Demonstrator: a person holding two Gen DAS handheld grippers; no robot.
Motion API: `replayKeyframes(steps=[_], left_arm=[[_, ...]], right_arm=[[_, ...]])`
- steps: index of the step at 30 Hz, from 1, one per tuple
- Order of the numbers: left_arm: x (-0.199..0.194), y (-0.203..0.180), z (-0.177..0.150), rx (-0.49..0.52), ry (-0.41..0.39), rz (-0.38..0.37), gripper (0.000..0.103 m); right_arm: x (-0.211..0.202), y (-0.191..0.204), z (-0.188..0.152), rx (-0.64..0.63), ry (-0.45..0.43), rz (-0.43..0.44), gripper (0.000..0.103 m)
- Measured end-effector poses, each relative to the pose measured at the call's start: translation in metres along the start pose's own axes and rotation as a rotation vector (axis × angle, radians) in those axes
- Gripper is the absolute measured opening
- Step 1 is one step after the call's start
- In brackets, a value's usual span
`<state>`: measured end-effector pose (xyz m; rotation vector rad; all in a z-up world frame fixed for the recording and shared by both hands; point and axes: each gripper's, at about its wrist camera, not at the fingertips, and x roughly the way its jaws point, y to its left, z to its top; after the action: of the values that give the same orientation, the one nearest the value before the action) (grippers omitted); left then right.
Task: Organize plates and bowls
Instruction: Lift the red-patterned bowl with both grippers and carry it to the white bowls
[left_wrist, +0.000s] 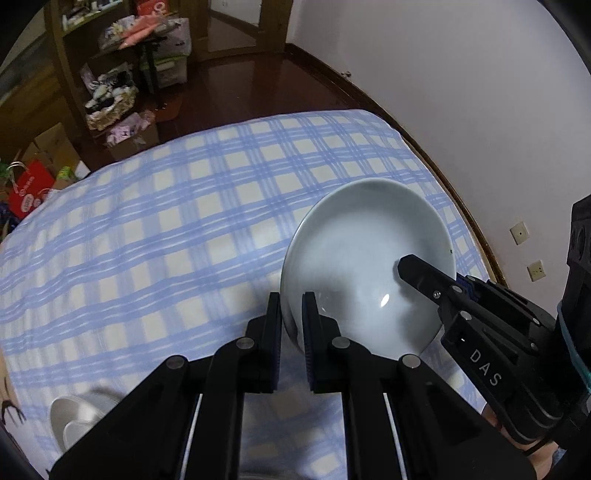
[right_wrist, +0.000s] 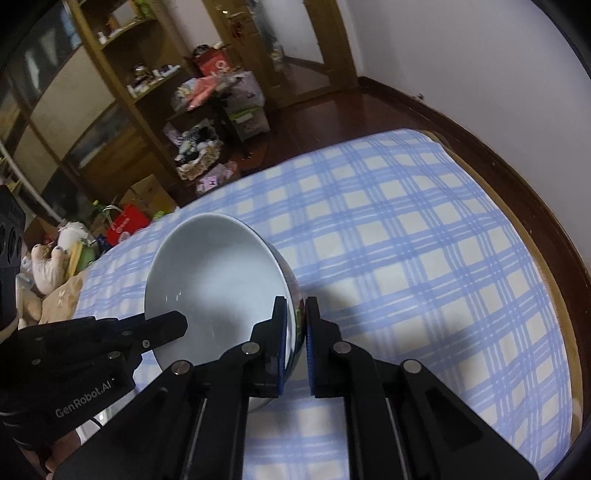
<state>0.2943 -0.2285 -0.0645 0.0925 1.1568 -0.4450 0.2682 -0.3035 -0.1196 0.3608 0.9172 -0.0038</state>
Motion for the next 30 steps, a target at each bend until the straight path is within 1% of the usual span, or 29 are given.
replayKeyframes(steps=[5,9,15,17,19,25,30], left_arm=[[-0.035,0.018,-0.022,-0.016,-0.03,0.041,0.01],[-0.062,0.041,-0.047,-0.037,-0.045,0.062,0.01],[-0.098,0.085,-0.09,-0.138,-0.062,0.094,0.01],[-0.108,0.096,-0.105,-0.149,-0.068,0.121,0.01],[-0.114,0.104,-0.116,-0.155,-0.073,0.14,0.01],[-0.136,0.135,-0.151,-0.197,-0.077,0.164,0.01],[-0.14,0.152,-0.166,-0.227,-0.084,0.175,0.01]], right_arm=[[-0.019,0.036,-0.009,-0.043,-0.015,0.03,0.01],[-0.033,0.072,-0.025,-0.085,-0.015,0.06,0.011],[-0.039,0.118,-0.053,-0.123,0.001,0.118,0.011],[-0.041,0.133,-0.063,-0.144,0.001,0.128,0.011],[-0.044,0.148,-0.074,-0.163,0.003,0.136,0.011],[-0.046,0.181,-0.099,-0.179,0.009,0.175,0.011],[-0.043,0.201,-0.113,-0.208,0.019,0.18,0.011]])
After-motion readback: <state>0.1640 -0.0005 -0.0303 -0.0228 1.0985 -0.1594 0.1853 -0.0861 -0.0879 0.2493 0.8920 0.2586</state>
